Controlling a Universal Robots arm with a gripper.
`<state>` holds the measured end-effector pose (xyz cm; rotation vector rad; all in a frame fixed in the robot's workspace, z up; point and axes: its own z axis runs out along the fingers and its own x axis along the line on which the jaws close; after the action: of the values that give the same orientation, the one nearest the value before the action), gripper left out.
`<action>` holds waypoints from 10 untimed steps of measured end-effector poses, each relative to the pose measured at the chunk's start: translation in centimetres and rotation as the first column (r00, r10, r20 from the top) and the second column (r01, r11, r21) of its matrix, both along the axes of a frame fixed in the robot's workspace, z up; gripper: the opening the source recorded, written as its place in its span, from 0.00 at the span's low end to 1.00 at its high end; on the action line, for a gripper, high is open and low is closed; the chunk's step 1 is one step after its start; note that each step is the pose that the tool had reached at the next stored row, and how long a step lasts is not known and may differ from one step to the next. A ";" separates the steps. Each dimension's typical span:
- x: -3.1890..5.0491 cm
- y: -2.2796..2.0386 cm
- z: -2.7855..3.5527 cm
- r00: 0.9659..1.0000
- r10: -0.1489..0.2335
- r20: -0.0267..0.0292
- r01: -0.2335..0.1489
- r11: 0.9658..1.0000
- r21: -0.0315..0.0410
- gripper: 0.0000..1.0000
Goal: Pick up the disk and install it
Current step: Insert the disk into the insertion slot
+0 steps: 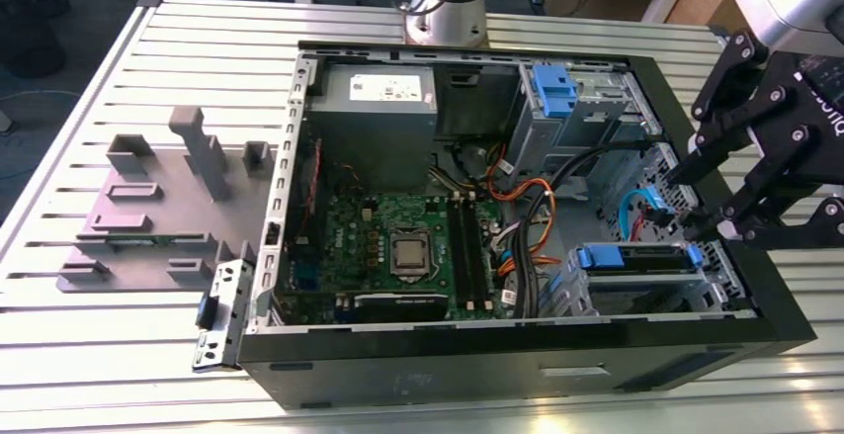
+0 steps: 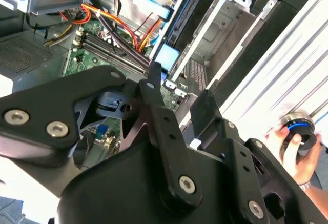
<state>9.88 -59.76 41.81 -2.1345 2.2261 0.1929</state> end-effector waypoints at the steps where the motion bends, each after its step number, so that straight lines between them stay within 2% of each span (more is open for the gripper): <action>1: 0.00 0.00 0.00 1.000 0.000 0.000 0.000 1.000 0.000 0.50; 6: 0.00 0.00 -0.01 1.000 0.000 0.000 0.000 1.000 0.000 0.49; 8: 0.00 0.00 -0.01 1.000 0.000 0.000 0.000 1.000 0.000 0.36; 9: 0.00 0.00 -0.01 1.000 0.000 0.000 0.000 1.000 0.000 0.36; 10: 0.00 0.00 -0.01 1.000 0.000 0.000 0.000 1.000 0.000 0.31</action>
<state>9.88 -59.76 41.80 -2.1345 2.2262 0.1931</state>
